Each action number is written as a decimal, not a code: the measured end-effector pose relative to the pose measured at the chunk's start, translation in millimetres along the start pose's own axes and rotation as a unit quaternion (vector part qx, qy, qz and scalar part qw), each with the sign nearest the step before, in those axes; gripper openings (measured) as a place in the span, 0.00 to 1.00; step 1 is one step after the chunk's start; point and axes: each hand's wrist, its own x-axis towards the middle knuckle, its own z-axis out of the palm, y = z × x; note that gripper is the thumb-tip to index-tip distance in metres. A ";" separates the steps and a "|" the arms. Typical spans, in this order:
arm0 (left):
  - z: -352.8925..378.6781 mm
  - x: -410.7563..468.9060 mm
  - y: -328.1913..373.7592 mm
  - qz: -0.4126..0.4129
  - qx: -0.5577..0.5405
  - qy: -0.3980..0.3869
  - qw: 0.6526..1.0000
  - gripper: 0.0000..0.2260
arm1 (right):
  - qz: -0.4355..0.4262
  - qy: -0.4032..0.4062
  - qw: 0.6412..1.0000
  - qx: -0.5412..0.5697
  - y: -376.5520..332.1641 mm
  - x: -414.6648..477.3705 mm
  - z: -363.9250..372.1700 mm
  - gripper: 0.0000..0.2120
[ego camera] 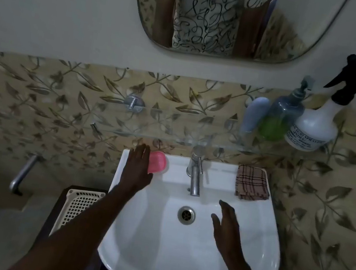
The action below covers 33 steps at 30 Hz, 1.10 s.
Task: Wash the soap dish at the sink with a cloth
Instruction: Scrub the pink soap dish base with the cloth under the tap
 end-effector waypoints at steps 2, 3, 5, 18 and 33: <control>-8.4 8.0 -4.5 -0.006 0.022 -0.049 0.999 0.42 | 0.005 0.030 0.999 0.013 3.4 8.5 -10.8 0.21; -7.2 12.6 -10.9 -0.010 0.026 -0.061 0.998 0.43 | 0.017 0.037 0.999 0.014 7.4 14.1 -15.0 0.20; -6.3 18.6 -18.0 -0.010 0.034 -0.084 0.996 0.46 | 0.035 0.039 0.999 0.011 8.6 27.0 -28.0 0.20; 2.1 38.5 -36.9 -0.020 0.001 -0.122 0.992 0.49 | 0.070 0.011 0.997 -0.042 30.8 59.0 -29.3 0.27; -12.2 12.5 -17.2 -0.015 -0.205 -0.029 0.978 0.51 | 0.047 -0.097 0.970 0.216 -54.9 3.8 66.2 0.07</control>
